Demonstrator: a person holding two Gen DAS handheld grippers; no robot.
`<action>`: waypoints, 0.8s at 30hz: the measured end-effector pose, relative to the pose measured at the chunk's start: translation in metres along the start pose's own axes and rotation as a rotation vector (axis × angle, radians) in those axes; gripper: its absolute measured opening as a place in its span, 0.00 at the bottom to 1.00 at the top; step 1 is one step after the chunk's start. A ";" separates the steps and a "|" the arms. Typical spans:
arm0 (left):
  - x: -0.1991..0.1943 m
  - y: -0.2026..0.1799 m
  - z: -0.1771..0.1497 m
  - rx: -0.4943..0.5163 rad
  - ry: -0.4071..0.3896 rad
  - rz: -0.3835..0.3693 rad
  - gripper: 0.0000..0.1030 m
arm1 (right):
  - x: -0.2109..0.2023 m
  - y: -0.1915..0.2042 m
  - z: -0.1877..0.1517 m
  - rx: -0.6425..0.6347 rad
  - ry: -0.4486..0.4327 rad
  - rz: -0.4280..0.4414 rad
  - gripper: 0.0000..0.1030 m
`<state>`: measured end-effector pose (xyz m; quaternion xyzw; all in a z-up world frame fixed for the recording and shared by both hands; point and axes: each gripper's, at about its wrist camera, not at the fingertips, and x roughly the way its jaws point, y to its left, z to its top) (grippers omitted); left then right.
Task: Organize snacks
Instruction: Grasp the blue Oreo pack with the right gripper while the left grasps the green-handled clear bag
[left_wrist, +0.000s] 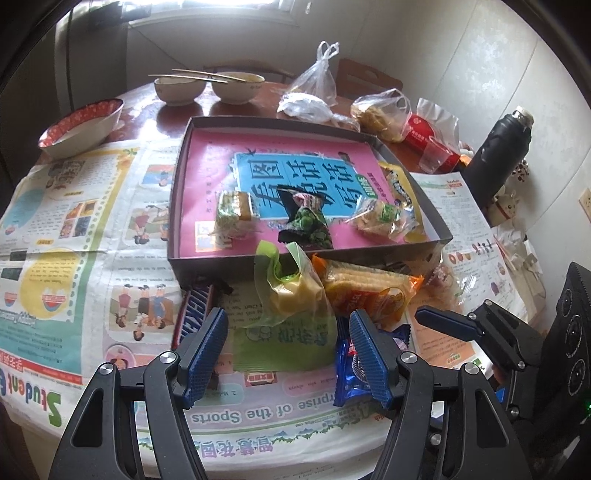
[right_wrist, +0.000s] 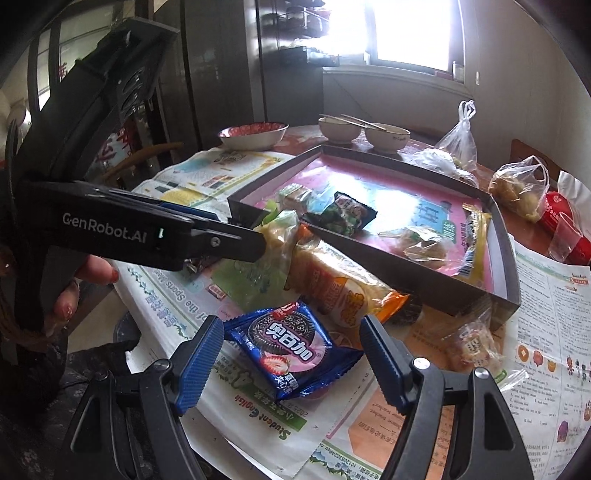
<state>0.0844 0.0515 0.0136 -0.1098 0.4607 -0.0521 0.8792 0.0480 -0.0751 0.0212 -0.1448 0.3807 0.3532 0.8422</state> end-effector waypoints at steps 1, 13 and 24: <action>0.001 0.000 0.000 0.001 0.003 -0.001 0.68 | 0.002 0.000 0.000 -0.004 0.006 -0.001 0.73; 0.015 0.001 0.001 -0.004 0.026 0.000 0.68 | 0.025 0.003 -0.003 -0.033 0.053 0.006 0.73; 0.026 -0.001 0.002 -0.003 0.046 0.003 0.68 | 0.033 0.005 -0.006 -0.048 0.060 0.007 0.73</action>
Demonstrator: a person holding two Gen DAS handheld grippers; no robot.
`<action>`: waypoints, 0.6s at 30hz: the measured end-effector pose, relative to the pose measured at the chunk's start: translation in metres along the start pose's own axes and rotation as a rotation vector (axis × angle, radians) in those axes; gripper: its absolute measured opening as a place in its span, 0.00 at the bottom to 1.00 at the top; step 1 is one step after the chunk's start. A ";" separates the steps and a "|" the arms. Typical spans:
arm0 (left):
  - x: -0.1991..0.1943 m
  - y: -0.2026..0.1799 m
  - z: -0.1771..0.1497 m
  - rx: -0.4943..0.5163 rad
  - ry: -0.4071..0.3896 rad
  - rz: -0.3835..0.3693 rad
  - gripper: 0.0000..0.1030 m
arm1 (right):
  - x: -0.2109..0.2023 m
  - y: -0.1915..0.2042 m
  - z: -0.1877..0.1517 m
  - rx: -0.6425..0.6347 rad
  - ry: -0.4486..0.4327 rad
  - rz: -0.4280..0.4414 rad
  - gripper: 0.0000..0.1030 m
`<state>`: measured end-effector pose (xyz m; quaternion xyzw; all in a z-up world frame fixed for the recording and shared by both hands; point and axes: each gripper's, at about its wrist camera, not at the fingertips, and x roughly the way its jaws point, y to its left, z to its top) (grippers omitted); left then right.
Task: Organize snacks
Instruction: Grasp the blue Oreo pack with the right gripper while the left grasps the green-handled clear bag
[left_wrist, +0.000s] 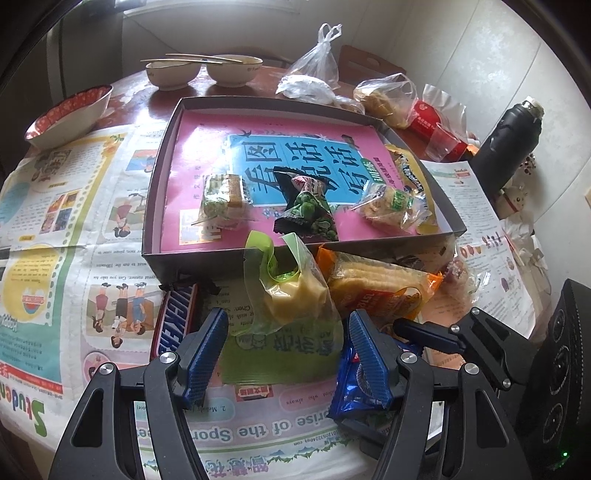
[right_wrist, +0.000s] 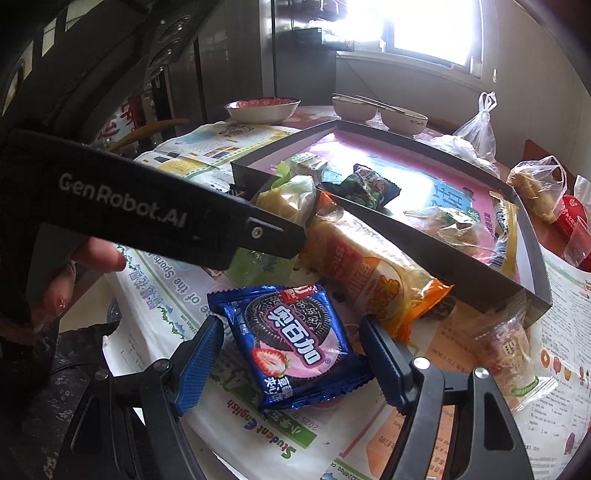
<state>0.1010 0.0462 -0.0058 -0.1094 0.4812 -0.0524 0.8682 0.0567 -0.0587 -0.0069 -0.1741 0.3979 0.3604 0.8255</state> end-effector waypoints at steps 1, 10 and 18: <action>0.001 0.000 0.000 -0.002 0.002 0.001 0.68 | 0.001 0.000 0.000 -0.002 0.001 0.002 0.73; 0.009 0.005 0.003 -0.019 0.013 0.002 0.68 | 0.001 0.008 -0.001 -0.031 -0.010 0.007 0.52; 0.015 0.010 0.006 -0.049 0.015 -0.016 0.68 | 0.001 0.007 -0.001 -0.018 -0.013 0.001 0.50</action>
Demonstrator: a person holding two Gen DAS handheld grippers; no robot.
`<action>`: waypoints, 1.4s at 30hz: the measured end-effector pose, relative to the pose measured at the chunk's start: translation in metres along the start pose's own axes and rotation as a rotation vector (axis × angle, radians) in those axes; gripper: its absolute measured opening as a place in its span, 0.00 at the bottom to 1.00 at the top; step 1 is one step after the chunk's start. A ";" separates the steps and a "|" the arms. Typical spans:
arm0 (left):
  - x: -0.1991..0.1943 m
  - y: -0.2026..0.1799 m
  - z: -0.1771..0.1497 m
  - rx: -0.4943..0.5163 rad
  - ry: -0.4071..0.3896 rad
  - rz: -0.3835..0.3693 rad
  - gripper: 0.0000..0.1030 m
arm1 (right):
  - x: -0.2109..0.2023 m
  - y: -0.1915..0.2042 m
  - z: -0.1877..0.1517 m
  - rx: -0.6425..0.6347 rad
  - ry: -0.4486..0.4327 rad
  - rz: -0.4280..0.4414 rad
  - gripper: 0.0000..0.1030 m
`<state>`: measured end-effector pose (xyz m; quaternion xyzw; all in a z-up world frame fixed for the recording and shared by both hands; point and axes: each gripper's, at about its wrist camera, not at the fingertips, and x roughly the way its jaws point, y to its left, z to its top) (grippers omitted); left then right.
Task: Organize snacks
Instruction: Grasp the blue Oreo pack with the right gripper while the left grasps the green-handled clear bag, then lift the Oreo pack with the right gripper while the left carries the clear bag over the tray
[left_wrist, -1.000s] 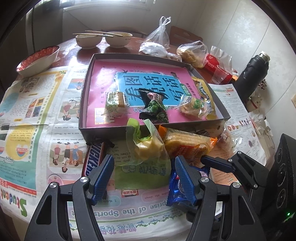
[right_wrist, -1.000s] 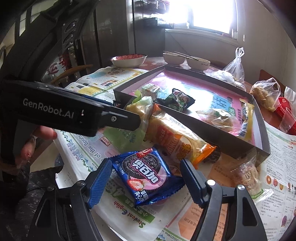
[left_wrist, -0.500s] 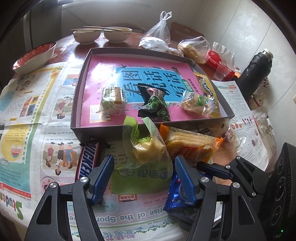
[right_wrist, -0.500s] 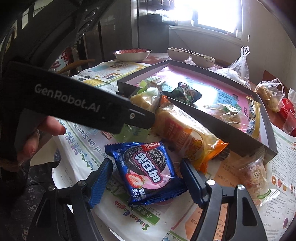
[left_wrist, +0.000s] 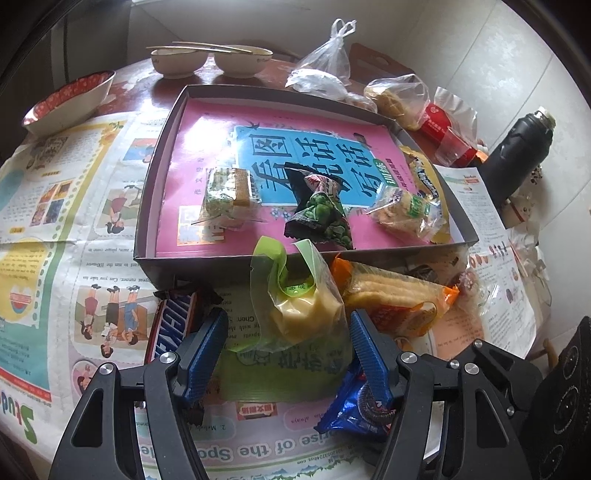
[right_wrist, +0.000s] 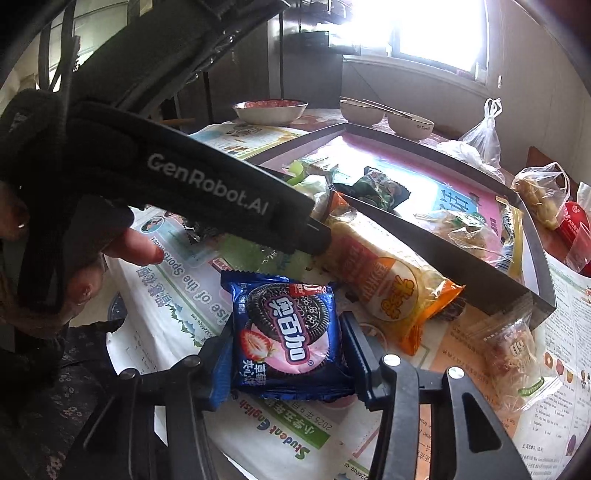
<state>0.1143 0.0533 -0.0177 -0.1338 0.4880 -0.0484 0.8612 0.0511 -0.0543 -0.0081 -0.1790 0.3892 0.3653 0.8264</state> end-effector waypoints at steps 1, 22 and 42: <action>0.000 0.001 0.000 -0.007 -0.001 -0.007 0.68 | 0.000 -0.001 0.000 0.004 0.000 -0.001 0.50; -0.008 0.004 -0.002 -0.029 -0.029 -0.104 0.38 | -0.014 -0.020 0.005 0.118 -0.008 0.001 0.50; -0.054 0.005 -0.004 -0.021 -0.124 -0.100 0.32 | -0.049 -0.024 0.012 0.152 -0.110 0.014 0.50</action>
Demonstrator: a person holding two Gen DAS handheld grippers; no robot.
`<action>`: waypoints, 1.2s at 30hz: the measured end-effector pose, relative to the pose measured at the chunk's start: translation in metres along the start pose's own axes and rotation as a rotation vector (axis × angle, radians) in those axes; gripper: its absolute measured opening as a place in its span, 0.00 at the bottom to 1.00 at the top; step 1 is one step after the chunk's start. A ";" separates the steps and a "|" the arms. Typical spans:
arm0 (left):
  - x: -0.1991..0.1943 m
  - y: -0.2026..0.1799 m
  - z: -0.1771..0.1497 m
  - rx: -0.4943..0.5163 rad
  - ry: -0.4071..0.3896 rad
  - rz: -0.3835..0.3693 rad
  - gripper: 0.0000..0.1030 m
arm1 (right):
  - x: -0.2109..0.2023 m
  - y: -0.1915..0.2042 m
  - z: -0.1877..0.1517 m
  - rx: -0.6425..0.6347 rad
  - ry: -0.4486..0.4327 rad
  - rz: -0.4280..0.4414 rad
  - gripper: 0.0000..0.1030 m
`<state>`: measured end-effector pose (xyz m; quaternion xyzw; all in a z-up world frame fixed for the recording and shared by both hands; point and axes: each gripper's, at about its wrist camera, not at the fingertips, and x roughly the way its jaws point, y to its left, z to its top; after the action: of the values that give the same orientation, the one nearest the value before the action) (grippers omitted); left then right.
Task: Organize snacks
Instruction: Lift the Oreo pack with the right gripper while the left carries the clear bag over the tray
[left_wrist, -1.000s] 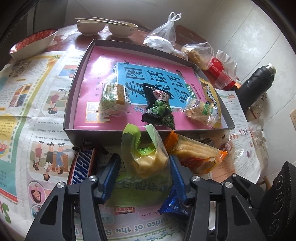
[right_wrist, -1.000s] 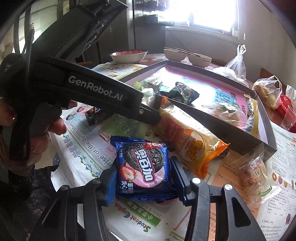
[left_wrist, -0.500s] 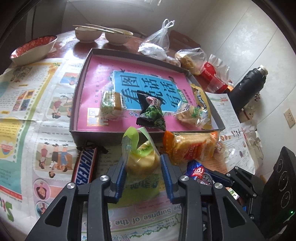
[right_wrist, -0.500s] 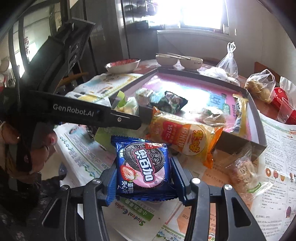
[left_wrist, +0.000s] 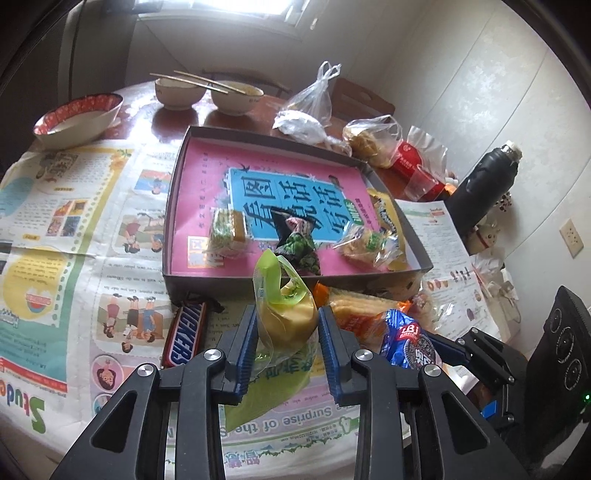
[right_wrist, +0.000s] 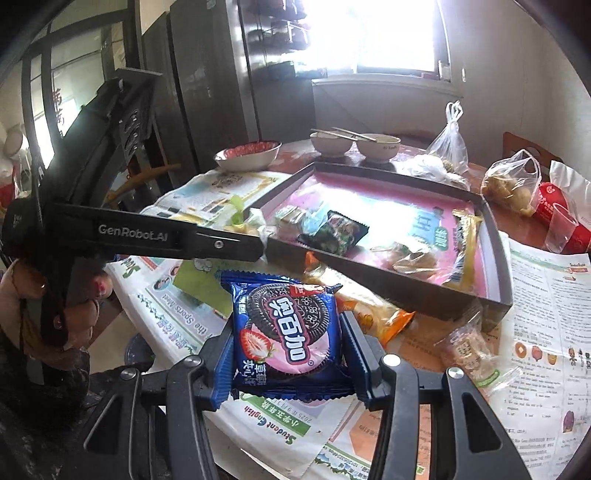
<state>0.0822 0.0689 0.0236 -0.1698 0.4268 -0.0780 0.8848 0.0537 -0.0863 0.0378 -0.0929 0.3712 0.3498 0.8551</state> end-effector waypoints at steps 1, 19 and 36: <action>-0.001 0.000 0.000 -0.001 -0.004 0.000 0.32 | -0.001 -0.001 0.001 0.003 -0.004 -0.002 0.50; -0.021 0.002 0.010 -0.032 -0.086 0.014 0.32 | -0.018 -0.025 0.009 0.073 -0.062 -0.073 0.50; -0.030 0.010 0.029 -0.078 -0.181 0.037 0.32 | -0.024 -0.044 0.016 0.111 -0.087 -0.127 0.50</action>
<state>0.0863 0.0939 0.0590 -0.2025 0.3507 -0.0293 0.9139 0.0802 -0.1249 0.0617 -0.0535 0.3460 0.2777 0.8946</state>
